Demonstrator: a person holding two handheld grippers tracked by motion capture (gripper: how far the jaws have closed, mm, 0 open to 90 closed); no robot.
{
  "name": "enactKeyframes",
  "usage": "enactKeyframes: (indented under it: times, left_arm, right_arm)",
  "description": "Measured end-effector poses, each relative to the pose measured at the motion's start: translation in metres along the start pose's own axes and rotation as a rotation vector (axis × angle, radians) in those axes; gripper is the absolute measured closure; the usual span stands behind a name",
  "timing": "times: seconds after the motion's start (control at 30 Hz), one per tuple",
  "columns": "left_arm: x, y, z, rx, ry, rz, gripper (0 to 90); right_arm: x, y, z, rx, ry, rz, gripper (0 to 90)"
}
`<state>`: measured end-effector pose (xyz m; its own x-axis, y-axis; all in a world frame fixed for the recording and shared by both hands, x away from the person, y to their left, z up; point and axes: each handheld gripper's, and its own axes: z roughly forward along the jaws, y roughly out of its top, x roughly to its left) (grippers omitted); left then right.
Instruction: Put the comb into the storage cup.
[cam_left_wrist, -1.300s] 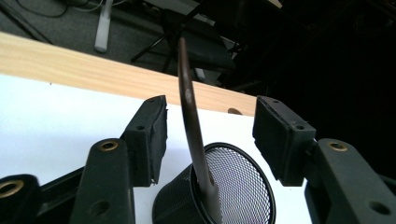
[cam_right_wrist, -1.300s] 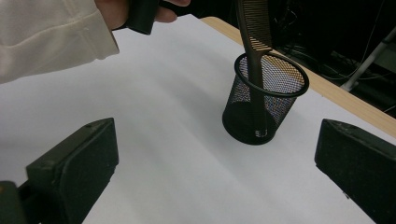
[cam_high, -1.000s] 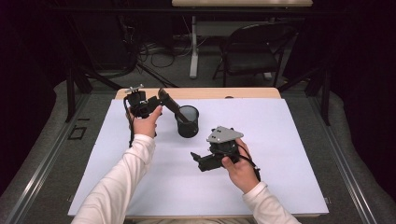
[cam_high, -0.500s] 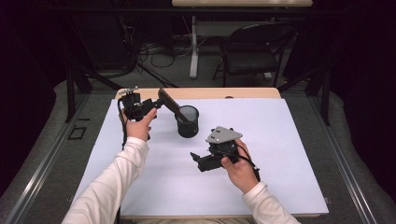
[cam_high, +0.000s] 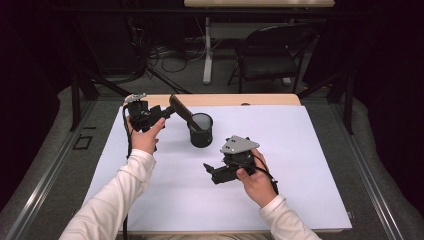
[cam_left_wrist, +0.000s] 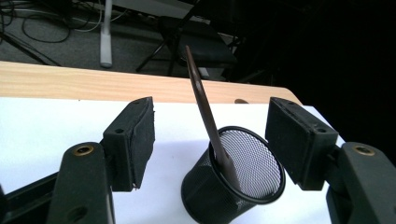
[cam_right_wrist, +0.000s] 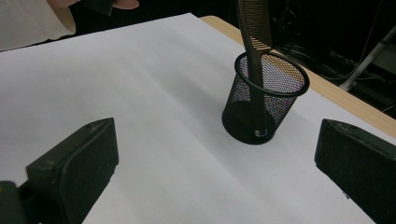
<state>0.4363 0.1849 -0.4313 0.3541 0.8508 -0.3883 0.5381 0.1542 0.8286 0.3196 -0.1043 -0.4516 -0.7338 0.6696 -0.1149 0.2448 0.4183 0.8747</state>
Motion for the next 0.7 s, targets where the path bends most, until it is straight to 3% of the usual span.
enactKeyframes:
  times: [0.37,0.5,0.7]
  left_arm:
    - [-0.001,0.001,-0.014,0.020,-0.013,0.058,33.2]
    - [-0.002,0.000,-0.017,0.050,-0.031,0.104,32.4]
    - [-0.005,-0.002,-0.020,0.067,-0.053,0.135,30.0]
  right_arm:
    - [0.001,0.001,0.000,0.000,0.003,-0.003,0.0]
    - [0.002,0.002,0.000,-0.001,0.005,-0.005,0.0]
    - [0.003,0.002,0.000,-0.004,0.007,-0.008,0.0]
